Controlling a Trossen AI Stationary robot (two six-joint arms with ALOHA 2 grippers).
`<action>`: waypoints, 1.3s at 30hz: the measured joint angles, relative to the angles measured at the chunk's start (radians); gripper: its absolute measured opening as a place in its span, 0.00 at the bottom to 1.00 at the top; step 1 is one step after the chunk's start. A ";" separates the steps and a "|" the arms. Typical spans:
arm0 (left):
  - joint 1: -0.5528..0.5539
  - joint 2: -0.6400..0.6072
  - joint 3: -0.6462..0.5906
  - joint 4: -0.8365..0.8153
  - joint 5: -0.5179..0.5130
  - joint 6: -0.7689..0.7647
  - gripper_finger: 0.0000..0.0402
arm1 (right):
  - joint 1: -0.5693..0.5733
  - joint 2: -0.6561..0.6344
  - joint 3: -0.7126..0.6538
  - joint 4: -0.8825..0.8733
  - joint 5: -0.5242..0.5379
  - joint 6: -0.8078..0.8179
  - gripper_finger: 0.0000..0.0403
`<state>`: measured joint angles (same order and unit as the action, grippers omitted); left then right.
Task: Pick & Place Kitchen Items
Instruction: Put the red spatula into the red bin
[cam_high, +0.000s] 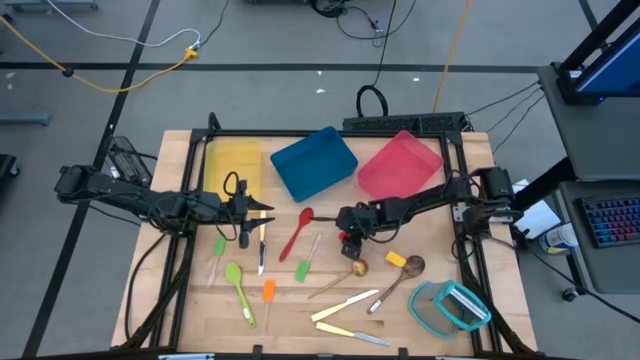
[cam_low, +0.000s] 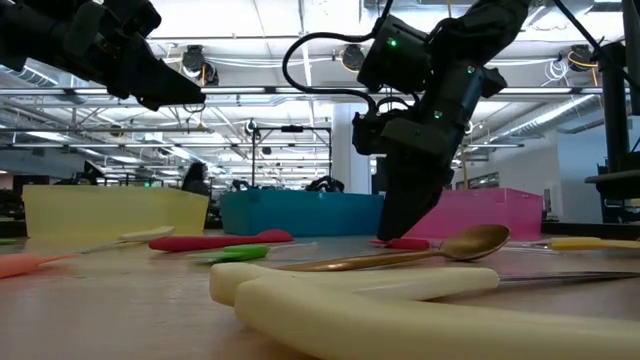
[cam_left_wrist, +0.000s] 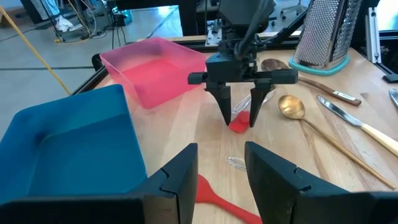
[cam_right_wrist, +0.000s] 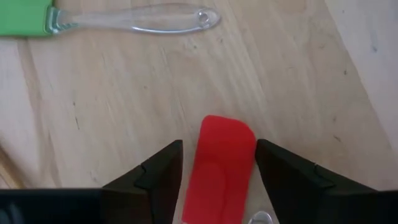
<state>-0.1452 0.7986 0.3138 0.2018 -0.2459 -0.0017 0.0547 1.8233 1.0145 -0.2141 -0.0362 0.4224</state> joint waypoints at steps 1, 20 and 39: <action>0.000 0.000 0.000 0.000 0.000 0.000 0.34 | 0.005 0.000 0.000 -0.001 0.013 -0.009 0.47; 0.000 0.000 0.000 0.009 0.000 -0.004 0.34 | 0.028 0.009 -0.003 0.008 0.078 -0.055 0.21; 0.000 0.000 0.000 0.008 0.000 -0.003 0.34 | 0.024 -0.045 -0.007 0.200 0.086 -0.178 0.04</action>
<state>-0.1452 0.7985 0.3138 0.2101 -0.2459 -0.0051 0.0783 1.7787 1.0079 -0.0144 0.0497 0.2446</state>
